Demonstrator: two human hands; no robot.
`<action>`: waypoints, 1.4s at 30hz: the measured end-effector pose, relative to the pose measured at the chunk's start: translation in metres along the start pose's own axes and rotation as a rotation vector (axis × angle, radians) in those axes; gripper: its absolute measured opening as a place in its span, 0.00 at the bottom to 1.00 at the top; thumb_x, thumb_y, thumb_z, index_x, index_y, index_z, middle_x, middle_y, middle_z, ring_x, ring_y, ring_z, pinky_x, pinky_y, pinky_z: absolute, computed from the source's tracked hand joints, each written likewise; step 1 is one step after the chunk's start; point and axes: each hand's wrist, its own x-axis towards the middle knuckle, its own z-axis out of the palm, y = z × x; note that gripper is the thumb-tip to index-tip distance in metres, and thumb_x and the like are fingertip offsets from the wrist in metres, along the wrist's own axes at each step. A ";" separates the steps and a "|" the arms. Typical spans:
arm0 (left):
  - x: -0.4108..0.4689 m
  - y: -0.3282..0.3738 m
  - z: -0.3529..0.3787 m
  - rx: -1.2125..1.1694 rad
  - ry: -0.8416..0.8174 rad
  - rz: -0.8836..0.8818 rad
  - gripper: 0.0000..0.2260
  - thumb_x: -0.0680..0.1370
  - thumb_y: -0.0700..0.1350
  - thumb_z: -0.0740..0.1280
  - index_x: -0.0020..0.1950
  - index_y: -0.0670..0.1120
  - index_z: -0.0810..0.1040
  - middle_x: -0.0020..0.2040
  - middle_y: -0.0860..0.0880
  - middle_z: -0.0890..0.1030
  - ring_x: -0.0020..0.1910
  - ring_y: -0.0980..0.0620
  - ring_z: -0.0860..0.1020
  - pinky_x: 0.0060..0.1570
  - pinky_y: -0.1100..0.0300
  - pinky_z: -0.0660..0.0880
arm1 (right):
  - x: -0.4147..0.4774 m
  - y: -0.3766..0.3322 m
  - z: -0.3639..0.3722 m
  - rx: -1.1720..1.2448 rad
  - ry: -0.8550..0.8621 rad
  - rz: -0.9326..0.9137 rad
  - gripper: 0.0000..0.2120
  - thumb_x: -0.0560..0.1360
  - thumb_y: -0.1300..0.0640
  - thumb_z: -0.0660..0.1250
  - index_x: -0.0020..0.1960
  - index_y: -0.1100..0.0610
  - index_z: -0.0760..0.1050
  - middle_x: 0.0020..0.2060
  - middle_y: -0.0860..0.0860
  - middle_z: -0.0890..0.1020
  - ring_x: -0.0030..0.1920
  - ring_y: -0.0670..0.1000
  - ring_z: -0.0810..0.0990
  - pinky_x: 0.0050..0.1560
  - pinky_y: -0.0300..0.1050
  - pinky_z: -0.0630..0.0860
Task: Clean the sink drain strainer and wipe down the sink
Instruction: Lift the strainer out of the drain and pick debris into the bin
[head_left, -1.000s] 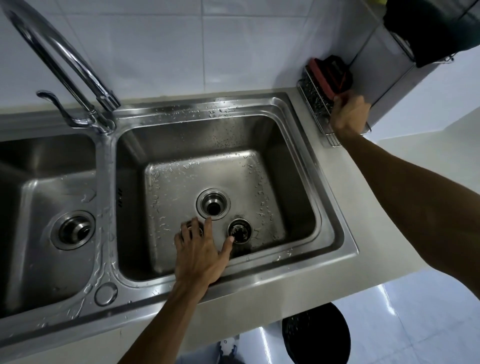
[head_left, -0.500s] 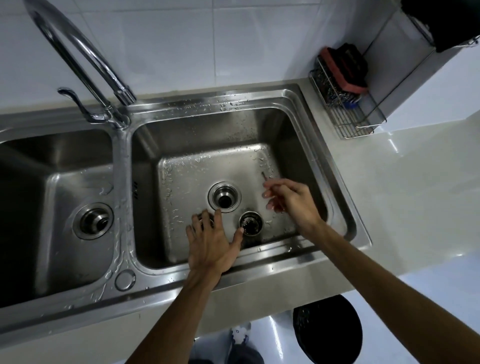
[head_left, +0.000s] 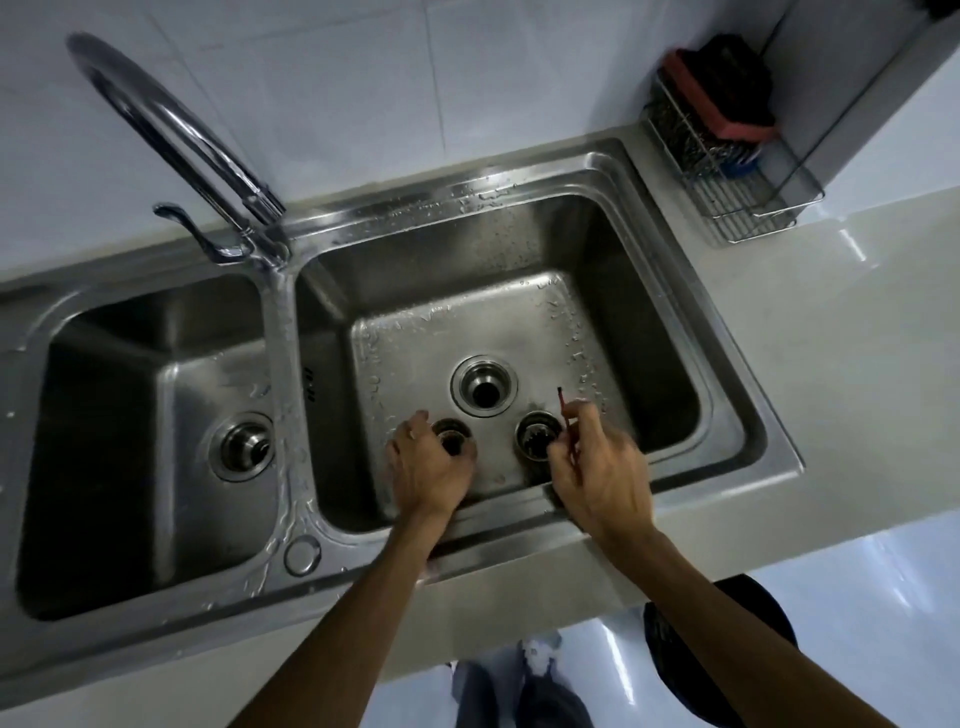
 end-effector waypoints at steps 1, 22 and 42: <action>0.013 -0.008 -0.005 0.093 -0.040 -0.040 0.36 0.73 0.55 0.74 0.75 0.47 0.63 0.73 0.41 0.67 0.71 0.39 0.64 0.69 0.43 0.66 | 0.000 0.001 0.002 -0.006 0.019 0.003 0.10 0.81 0.49 0.58 0.59 0.52 0.67 0.44 0.51 0.80 0.39 0.50 0.79 0.40 0.50 0.82; 0.086 -0.051 0.006 0.604 -0.368 0.594 0.39 0.70 0.52 0.75 0.77 0.48 0.61 0.68 0.44 0.67 0.67 0.43 0.69 0.68 0.50 0.66 | 0.002 0.000 0.007 -0.027 0.155 -0.048 0.13 0.79 0.49 0.54 0.52 0.56 0.72 0.38 0.51 0.78 0.34 0.49 0.75 0.42 0.50 0.80; -0.230 0.107 0.010 -0.137 -0.224 1.020 0.40 0.66 0.46 0.79 0.74 0.49 0.64 0.66 0.50 0.72 0.65 0.48 0.73 0.65 0.46 0.72 | -0.231 0.073 -0.181 1.070 0.778 0.675 0.09 0.75 0.65 0.60 0.45 0.60 0.79 0.39 0.57 0.85 0.35 0.54 0.79 0.36 0.46 0.75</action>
